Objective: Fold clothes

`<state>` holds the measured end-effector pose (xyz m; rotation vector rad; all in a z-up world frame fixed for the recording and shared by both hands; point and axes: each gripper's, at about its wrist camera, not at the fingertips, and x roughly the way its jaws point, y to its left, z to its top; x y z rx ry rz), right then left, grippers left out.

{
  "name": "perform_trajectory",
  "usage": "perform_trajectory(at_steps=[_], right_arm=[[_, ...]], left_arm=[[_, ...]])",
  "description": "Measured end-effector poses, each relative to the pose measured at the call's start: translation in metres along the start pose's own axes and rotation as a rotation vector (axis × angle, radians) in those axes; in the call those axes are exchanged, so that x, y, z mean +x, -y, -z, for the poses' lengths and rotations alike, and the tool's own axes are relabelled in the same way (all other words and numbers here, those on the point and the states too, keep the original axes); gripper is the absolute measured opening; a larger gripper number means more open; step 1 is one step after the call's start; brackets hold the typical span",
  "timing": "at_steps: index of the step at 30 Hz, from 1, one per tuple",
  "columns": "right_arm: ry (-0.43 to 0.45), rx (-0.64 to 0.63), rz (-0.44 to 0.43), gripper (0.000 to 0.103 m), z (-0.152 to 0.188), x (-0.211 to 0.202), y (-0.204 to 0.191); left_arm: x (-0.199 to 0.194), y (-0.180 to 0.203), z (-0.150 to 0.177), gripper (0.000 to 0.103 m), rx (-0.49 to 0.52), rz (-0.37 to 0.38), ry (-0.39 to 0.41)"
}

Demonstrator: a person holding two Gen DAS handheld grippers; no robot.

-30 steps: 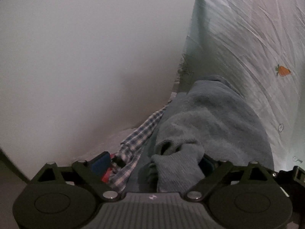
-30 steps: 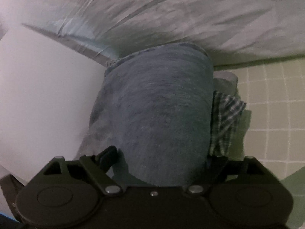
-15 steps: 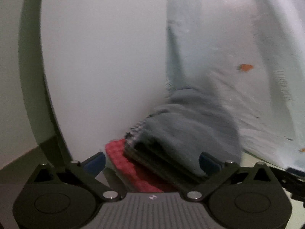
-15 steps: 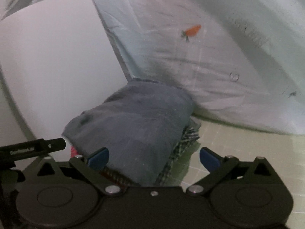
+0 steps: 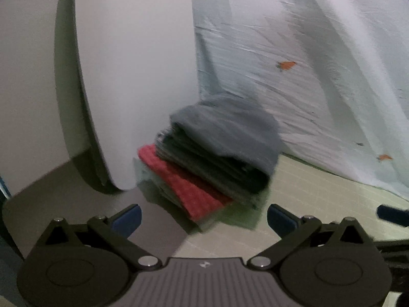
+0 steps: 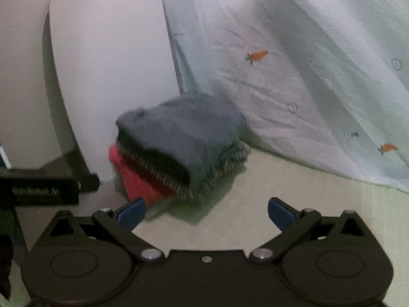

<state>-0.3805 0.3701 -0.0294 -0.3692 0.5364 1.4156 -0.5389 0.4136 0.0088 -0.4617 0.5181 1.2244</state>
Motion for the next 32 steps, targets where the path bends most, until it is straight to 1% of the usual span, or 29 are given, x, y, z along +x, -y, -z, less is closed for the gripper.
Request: perform_trajectory(at_steps=[5,12,23,32], right_arm=[[-0.058,0.041,0.004,0.103,0.028,-0.018,0.009],[-0.062,0.078,0.040,0.103,0.045,-0.036,0.016],[-0.067,0.087,0.046,0.103,0.056,-0.046,0.009],[-0.059,0.082,0.049,0.103,0.056,-0.050,0.008]], left_arm=[[-0.012,0.002,0.011,0.103,0.030,0.025,-0.012],[-0.021,0.004,0.024,0.103,0.045,0.045,-0.041],[-0.035,0.002,0.035,0.103,0.055,0.057,-0.043],[-0.040,-0.001,0.036,0.103,0.051,0.066,-0.034]])
